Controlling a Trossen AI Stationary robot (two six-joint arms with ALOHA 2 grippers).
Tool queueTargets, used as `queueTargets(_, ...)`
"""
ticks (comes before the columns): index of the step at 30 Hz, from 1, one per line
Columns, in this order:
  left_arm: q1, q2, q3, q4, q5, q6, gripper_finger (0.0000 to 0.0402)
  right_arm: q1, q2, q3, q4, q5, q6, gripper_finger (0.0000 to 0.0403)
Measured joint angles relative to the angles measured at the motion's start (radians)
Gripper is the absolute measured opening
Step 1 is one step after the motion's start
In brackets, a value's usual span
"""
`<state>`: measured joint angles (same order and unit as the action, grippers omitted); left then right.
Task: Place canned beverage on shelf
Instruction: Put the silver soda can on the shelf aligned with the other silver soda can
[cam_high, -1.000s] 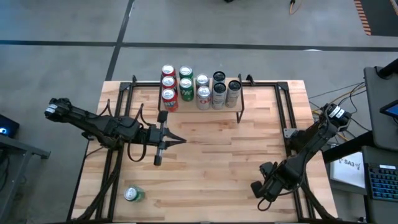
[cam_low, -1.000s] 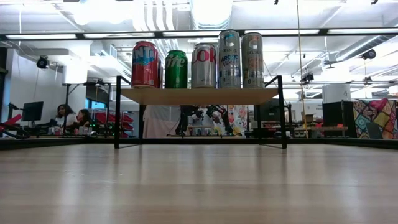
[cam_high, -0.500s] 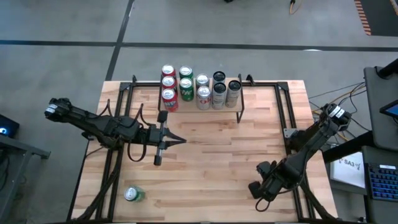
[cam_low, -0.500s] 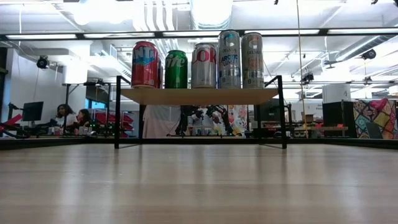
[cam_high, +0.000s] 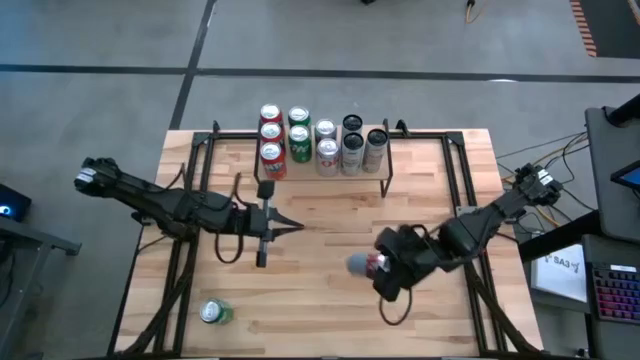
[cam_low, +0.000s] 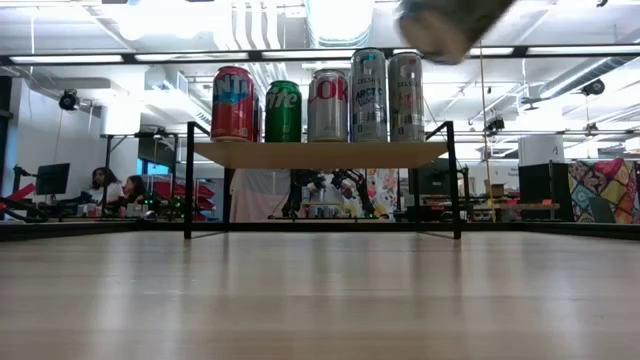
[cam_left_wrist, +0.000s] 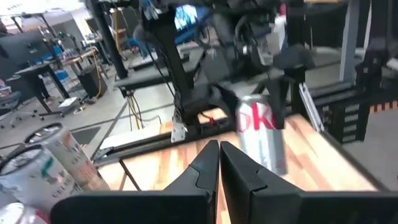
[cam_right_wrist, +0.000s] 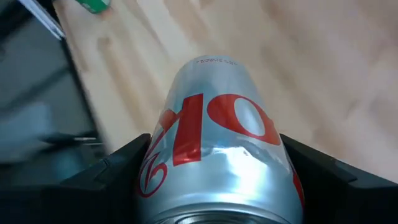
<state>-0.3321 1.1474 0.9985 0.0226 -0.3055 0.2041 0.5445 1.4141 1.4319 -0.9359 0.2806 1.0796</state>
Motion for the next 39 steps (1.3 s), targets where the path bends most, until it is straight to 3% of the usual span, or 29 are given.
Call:
queueTargets(7, 0.001, 0.098, -0.001, -0.005, 0.000, 0.024, 0.0008, -0.101, 0.031, 0.009, 0.006, 0.162, -0.558, 0.0287)
queueTargets(12, 0.019, 0.157, -0.001, -0.024, 0.000, 0.025, 0.0059, -0.149, 0.067, 0.008, 0.085, 0.216, -0.748, 0.0287)
queueTargets(20, 0.036, 0.257, -0.001, -0.011, -0.013, 0.023, 0.0205, -0.185, 0.100, 0.013, 0.108, 0.217, -0.816, 0.0287)
queueTargets(25, 0.036, 0.314, -0.001, 0.016, -0.205, 0.027, 0.0281, -0.183, 0.101, 0.013, 0.112, 0.205, -0.818, 0.0287)
queueTargets(27, 0.038, 0.338, -0.001, 0.042, -0.237, 0.030, 0.0304, -0.183, 0.101, 0.013, 0.114, 0.207, -0.818, 0.0287)
queueTargets(32, 0.037, 0.381, -0.001, 0.068, -0.202, 0.052, 0.0336, -0.183, 0.101, 0.013, 0.117, 0.209, -0.818, 0.0287)
queueTargets(39, 0.039, 0.421, -0.001, 0.132, -0.163, 0.047, 0.0338, -0.194, 0.101, 0.013, 0.169, 0.169, -0.823, 0.0287)
